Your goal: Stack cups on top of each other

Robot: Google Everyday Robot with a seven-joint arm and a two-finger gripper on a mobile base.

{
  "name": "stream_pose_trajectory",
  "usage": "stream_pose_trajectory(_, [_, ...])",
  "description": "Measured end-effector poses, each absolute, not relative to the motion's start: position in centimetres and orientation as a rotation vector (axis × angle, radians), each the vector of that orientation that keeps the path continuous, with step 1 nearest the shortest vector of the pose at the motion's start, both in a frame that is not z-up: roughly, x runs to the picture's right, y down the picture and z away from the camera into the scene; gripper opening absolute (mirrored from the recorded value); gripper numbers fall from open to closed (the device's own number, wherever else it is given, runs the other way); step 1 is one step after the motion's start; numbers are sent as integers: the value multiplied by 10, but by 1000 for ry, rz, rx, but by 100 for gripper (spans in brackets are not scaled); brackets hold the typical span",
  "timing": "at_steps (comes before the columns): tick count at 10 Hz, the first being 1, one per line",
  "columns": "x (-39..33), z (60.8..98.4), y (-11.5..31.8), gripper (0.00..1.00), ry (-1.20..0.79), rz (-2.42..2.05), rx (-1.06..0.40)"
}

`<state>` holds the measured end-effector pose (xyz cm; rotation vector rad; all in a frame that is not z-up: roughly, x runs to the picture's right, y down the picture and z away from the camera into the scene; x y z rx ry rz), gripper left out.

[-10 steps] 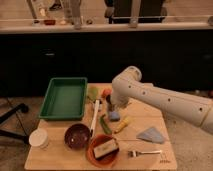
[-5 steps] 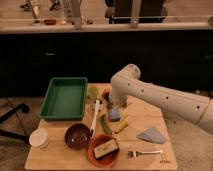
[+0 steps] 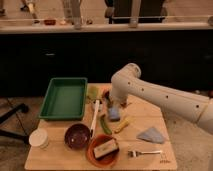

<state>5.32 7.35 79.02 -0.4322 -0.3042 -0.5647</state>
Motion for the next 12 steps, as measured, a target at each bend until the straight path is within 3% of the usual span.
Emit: stream_pose_trajectory(12, [47, 833, 26, 0, -337, -639, -372])
